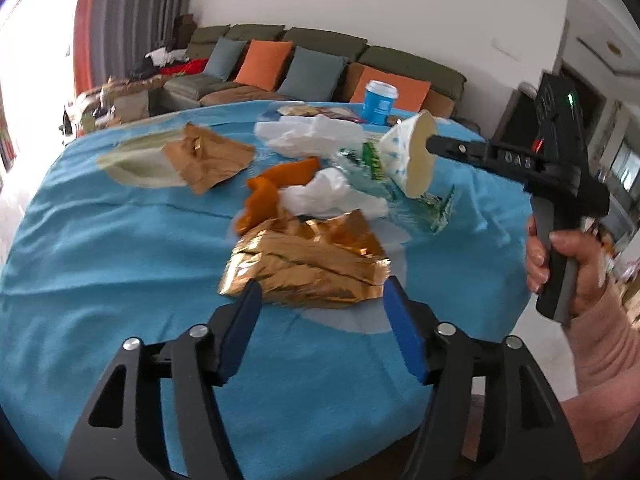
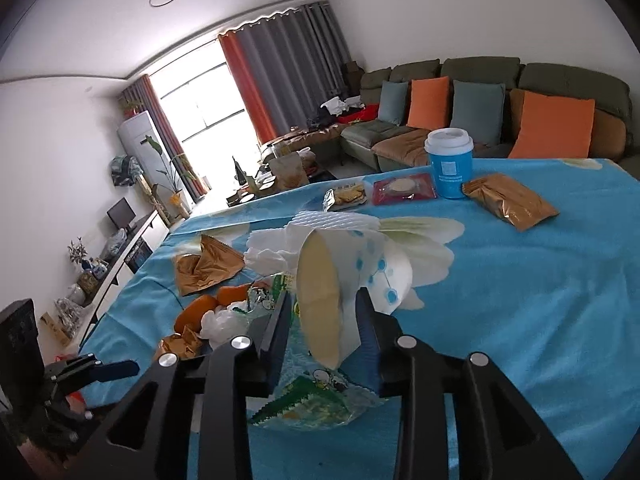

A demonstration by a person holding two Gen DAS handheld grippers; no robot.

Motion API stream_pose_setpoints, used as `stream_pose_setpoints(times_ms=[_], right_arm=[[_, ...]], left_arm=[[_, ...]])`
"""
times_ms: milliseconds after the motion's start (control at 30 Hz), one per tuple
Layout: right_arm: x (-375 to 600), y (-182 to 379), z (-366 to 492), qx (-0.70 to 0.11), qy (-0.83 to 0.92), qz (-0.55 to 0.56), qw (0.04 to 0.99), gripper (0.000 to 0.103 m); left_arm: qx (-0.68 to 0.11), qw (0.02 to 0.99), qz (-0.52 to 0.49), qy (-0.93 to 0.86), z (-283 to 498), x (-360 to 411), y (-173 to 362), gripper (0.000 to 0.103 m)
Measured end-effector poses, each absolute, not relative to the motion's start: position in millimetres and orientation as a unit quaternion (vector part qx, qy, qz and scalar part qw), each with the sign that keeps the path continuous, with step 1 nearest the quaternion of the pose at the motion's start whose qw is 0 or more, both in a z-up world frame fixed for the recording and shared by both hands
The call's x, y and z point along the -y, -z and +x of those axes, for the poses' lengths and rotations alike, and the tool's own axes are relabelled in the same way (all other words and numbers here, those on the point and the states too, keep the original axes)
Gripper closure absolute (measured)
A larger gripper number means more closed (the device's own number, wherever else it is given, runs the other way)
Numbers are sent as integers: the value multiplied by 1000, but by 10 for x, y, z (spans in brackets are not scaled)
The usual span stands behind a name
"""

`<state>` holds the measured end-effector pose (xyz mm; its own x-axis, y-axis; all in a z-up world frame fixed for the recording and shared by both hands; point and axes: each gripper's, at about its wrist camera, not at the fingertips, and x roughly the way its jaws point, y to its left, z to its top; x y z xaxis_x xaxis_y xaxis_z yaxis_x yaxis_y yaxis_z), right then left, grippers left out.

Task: Collect trash
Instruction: 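Grasp the gold foil wrapper with the left tool while the right tool grasps the dotted paper cup, then carry the foil wrapper and paper cup to the teal bin and release both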

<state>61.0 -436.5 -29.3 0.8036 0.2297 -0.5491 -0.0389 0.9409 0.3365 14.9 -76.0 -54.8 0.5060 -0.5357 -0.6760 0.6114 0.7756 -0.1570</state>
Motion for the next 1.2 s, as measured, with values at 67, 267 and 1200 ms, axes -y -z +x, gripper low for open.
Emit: stream_pose_setpoints(times_ms=[67,267,1200], right_arm=[[4384,316,621,-308,-71,160,935,72],[4362,380,625,-315,-75,168,931,67],[4493,260,603,-285,-94,215,929,101]], left_arm=[[-363,871,68,325,126,881,539,36],[-337,883,134,298,124,1238,555,25],[-342,891,-20,299,161,184,368,101]])
